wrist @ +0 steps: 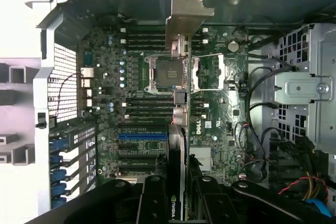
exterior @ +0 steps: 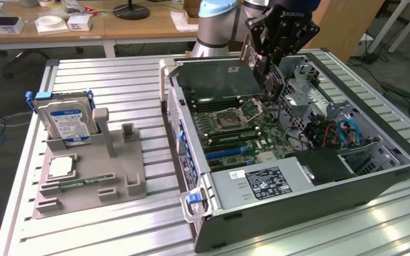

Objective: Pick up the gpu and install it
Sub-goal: 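Pick up the gpu and move the gpu toward the slot, then insert the gpu into the slot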

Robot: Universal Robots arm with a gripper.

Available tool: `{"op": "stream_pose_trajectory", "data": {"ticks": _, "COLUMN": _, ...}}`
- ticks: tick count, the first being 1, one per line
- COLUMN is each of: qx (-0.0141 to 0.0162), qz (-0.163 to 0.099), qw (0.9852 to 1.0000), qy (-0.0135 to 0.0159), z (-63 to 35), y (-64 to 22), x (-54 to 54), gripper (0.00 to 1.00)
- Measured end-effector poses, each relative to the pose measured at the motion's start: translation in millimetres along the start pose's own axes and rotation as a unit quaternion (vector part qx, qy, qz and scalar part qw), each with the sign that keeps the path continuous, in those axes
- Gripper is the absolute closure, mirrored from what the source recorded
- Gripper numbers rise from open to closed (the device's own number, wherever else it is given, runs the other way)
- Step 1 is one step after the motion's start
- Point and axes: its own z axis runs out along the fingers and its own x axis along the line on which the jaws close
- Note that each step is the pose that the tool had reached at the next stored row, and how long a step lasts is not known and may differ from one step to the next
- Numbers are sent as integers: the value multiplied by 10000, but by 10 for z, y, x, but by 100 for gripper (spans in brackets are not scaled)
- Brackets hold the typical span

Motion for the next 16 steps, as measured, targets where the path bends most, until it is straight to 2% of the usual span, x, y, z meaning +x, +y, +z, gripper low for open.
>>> {"op": "stream_pose_trajectory", "data": {"ticks": 3, "qx": 0, "qz": -1, "qw": 10000, "qy": 0, "z": -1, "y": 1, "x": -59, "gripper": 74}}
{"op": "stream_pose_trajectory", "data": {"ticks": 16, "qx": 0, "qz": -1, "qw": 10000, "qy": 0, "z": -1, "y": 2, "x": -63, "gripper": 74}}
